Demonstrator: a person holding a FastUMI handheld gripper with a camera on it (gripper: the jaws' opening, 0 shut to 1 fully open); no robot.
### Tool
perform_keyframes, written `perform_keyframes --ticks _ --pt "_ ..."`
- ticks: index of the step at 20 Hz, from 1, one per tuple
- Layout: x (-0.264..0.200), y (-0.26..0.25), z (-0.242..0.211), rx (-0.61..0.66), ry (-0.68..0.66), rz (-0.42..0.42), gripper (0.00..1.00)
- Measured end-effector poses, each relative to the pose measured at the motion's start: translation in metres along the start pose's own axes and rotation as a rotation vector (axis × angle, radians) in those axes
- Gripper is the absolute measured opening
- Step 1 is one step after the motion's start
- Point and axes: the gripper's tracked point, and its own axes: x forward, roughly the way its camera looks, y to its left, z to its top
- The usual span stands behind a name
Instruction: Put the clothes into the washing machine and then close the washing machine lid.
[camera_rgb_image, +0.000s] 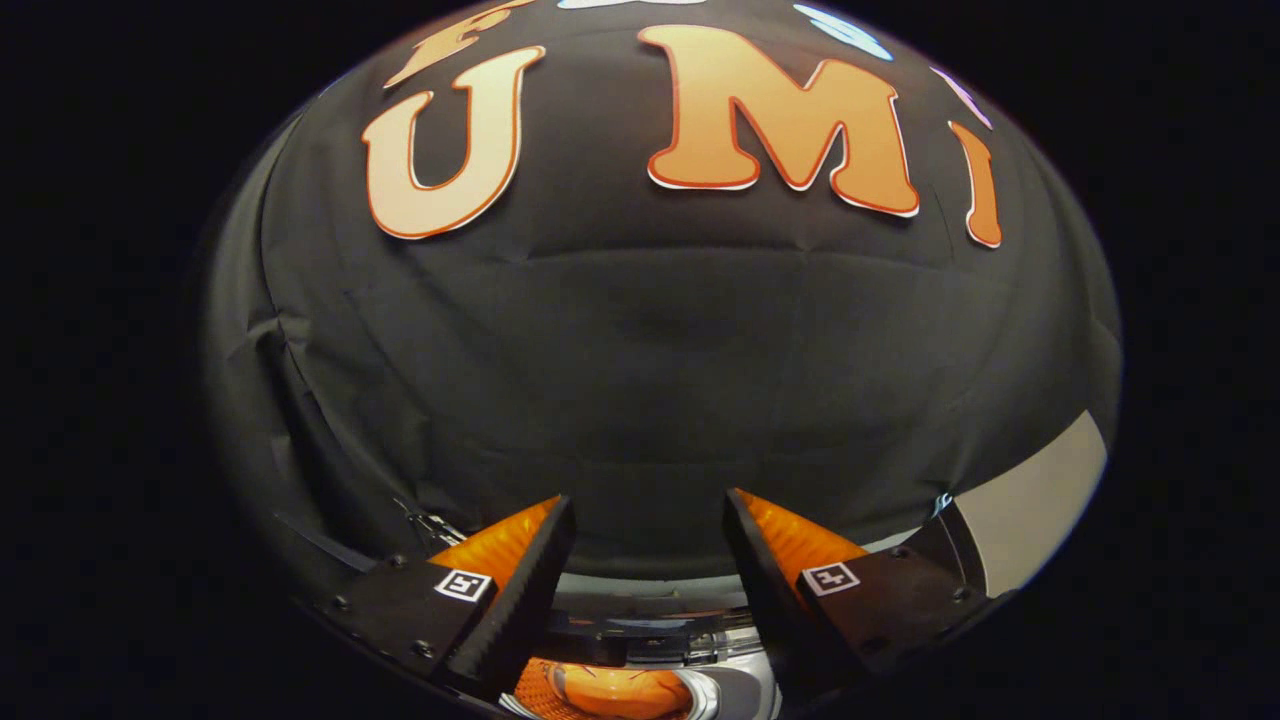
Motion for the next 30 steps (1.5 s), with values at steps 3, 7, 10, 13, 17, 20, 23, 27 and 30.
perform_keyframes --ticks 3,7,10,13,17,20,23,27,30 --pt "0.000 -0.003 0.002 -0.004 -0.043 -0.014 0.98" --pt "-0.006 -0.002 0.004 -0.009 -0.097 -0.006 0.98" --pt "-0.012 -0.003 0.005 -0.010 -0.152 0.007 0.97" --pt "-0.022 -0.004 0.003 -0.014 -0.169 0.005 0.98" --pt "-0.022 -0.003 0.004 -0.015 -0.195 0.007 0.98" --pt "-0.020 -0.002 0.008 -0.020 -0.216 0.013 0.98" --pt "-0.020 -0.003 0.011 -0.023 -0.233 0.015 0.98" --pt "-0.019 -0.003 0.014 -0.027 -0.254 0.019 0.98" --pt "-0.018 -0.003 0.016 -0.029 -0.272 0.022 0.98"
